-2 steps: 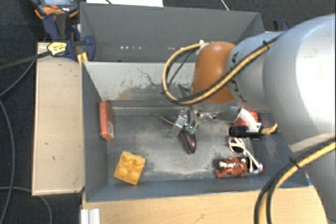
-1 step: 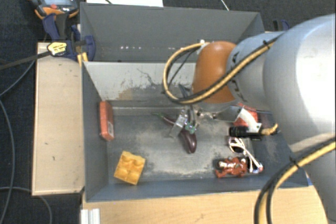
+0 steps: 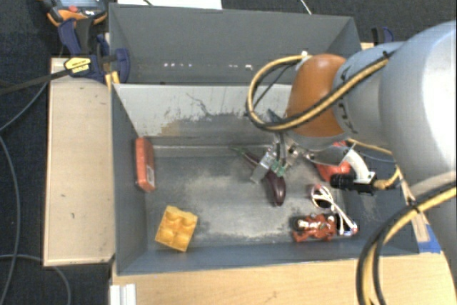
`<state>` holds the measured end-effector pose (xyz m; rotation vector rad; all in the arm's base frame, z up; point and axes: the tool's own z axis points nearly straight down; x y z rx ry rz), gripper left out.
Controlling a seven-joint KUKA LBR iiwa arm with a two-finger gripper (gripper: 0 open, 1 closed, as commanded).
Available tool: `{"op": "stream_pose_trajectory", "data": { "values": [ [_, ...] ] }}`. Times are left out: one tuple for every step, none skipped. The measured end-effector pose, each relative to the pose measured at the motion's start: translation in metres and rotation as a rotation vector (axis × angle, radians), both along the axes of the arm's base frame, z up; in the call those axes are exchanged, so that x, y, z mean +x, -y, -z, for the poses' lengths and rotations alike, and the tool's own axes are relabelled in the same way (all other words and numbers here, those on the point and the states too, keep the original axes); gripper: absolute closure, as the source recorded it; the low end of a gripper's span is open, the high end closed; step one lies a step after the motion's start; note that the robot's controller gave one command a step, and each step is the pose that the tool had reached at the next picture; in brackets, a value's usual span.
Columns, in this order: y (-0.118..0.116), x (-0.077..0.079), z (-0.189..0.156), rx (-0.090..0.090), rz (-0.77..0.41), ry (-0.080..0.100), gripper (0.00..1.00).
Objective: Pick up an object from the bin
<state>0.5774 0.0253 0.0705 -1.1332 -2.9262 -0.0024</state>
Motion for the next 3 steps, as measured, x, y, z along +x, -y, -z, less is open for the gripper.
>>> {"op": "stream_pose_trajectory", "data": {
  "values": [
    [0.0001,0.0,0.0,0.0,0.001,0.0,1.0],
    [-0.0001,0.0,0.0,0.0,0.001,0.0,1.0],
    [-0.0001,0.0,0.0,0.0,0.002,0.0,1.0]
  ]
}}
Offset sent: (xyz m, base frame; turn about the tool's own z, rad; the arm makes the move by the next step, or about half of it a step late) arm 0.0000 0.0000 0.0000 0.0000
